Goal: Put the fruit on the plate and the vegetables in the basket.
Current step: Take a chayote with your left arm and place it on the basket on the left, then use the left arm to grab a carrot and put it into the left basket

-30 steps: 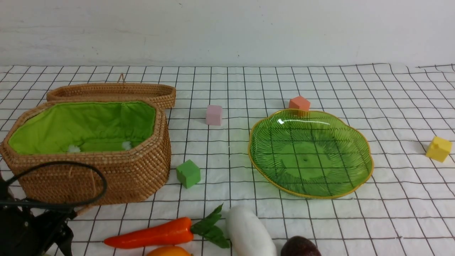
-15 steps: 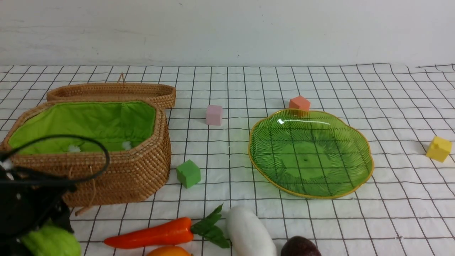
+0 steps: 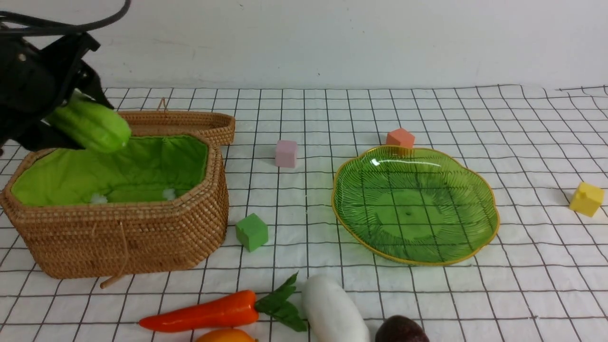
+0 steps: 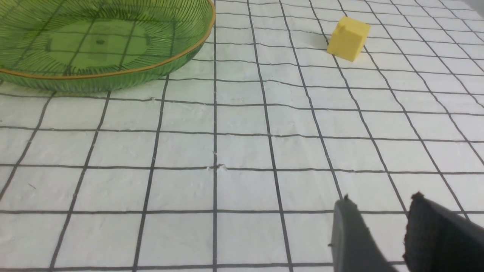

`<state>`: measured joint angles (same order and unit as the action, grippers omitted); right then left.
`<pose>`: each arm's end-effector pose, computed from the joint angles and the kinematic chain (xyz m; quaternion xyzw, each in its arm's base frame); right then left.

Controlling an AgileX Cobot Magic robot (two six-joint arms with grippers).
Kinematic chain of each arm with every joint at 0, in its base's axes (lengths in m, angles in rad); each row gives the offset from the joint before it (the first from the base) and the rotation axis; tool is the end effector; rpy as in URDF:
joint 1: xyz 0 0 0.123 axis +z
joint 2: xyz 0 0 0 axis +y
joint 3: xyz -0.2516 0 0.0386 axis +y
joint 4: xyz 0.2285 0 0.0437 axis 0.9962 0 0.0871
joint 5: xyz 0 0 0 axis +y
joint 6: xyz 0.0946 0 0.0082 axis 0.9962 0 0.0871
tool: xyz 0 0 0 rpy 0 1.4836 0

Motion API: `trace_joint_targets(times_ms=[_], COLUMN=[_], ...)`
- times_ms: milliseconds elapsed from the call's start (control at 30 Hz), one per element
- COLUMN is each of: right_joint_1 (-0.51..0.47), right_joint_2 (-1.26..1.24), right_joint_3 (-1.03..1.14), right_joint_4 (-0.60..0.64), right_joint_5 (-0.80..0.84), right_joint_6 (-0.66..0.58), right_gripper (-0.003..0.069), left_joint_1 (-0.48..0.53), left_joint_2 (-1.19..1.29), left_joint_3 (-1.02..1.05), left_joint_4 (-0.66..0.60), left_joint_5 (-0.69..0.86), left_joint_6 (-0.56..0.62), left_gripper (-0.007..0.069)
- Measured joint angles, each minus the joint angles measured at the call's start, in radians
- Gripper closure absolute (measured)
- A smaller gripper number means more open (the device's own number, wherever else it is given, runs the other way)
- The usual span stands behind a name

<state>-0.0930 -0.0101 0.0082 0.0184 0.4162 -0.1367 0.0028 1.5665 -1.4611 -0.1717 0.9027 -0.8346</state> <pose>0.0661 -0.0055 0.1726 -0.0131 0.8127 -0.0589 0.5796 0.3268 -0.0118 0.3196 -0.4102 0.8509 -0.2024 0.2583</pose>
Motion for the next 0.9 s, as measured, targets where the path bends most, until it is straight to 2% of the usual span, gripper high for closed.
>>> trace_joint_targets(times_ms=[167,333,400,533,667,700,733,833,867,900], right_joint_1=[0.000,0.000,0.000,0.000,0.000,0.000,0.000,0.000,0.000,0.000], right_joint_2=[0.000,0.000,0.000,0.000,0.000,0.000,0.000,0.000,0.000,0.000], right_joint_3=[0.000,0.000,0.000,0.000,0.000,0.000,0.000,0.000,0.000,0.000], right_joint_4=[0.000,0.000,0.000,0.000,0.000,0.000,0.000,0.000,0.000,0.000], right_joint_5=[0.000,0.000,0.000,0.000,0.000,0.000,0.000,0.000,0.000,0.000], right_joint_6=[0.000,0.000,0.000,0.000,0.000,0.000,0.000,0.000,0.000,0.000], right_gripper=[0.0416,0.0416,0.0416,0.0416,0.0416,0.0416,0.0416,0.0416,0.0416,0.0416], left_joint_1=[0.000,0.000,0.000,0.000,0.000,-0.013,-0.025,-0.106,-0.125,-0.208], left_joint_2=[0.166,0.238,0.241,0.221,0.170,0.125,0.104,0.033,0.029,0.009], left_joint_3=[-0.078,-0.085,-0.085,-0.087,-0.087,-0.087,-0.087,-0.090,-0.090,-0.090], left_joint_4=[-0.048,-0.054,-0.055,-0.055,-0.055,-0.055,-0.054,-0.054,-0.054,-0.054], left_joint_5=[-0.002,0.006,0.014,0.029,0.085,0.133,0.171,0.281,0.291,0.319], left_joint_6=[-0.043,-0.047,-0.012,0.059,0.198,0.337,0.405,0.600,0.625,0.717], left_gripper=[0.0159,0.0097,0.0047,0.0024,0.0036,0.0051,0.0057,0.0075,0.0076,0.0082])
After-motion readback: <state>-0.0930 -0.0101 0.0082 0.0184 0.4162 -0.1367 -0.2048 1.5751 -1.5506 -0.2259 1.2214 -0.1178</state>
